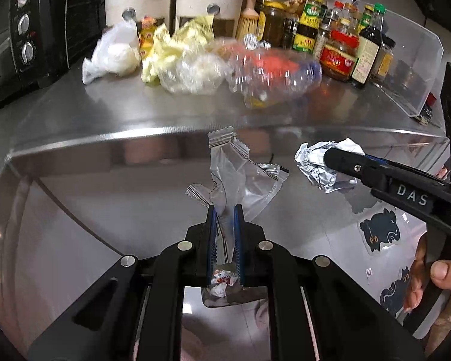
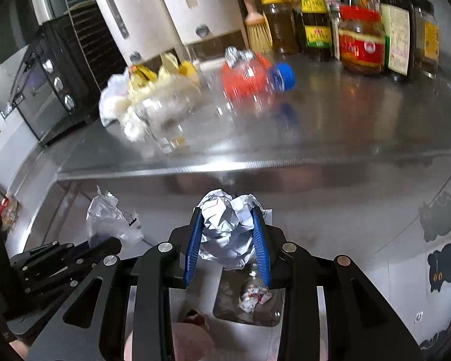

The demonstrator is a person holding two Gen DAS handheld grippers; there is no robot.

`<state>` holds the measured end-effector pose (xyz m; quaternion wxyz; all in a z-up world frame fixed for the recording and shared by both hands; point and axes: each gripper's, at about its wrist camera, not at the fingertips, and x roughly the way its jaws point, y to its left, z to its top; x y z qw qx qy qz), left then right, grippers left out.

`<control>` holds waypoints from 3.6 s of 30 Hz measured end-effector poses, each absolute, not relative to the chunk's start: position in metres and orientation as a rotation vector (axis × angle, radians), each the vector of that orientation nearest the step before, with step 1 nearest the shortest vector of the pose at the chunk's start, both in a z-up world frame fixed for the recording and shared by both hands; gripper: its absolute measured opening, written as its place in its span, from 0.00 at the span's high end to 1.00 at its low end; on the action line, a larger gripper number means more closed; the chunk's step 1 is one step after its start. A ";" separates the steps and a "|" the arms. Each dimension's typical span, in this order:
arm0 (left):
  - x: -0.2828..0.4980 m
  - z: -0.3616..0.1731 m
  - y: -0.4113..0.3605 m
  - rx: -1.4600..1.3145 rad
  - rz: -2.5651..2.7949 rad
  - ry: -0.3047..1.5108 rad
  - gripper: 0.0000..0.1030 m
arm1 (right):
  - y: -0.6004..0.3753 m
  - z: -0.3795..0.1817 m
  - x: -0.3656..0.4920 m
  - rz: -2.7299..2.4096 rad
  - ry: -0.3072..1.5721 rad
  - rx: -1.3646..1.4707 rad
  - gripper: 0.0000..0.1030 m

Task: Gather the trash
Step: 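Lower both tools over the bin and open them to drop the bag and foil, then raise both tools back toward the counter trash, then grasp the clear plastic bag with the left tool while the right tool grasps the blue-capped bottle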

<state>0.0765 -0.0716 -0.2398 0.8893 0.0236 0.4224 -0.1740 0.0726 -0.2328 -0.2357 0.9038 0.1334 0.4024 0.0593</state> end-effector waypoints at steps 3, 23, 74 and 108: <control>0.077 -0.259 -0.075 0.046 -0.367 0.915 0.90 | -0.234 -0.254 0.073 0.116 0.868 0.278 0.67; 0.105 -0.430 -0.089 0.036 -0.367 1.220 0.90 | -0.226 -0.434 0.095 0.064 1.219 0.289 0.67; 0.077 -0.308 -0.037 0.018 -0.250 1.001 0.11 | -0.233 -0.278 0.073 0.057 0.943 0.257 0.03; 0.158 -0.164 -0.038 0.091 -0.268 0.695 0.15 | -0.217 -0.170 0.181 -0.052 0.827 0.324 0.16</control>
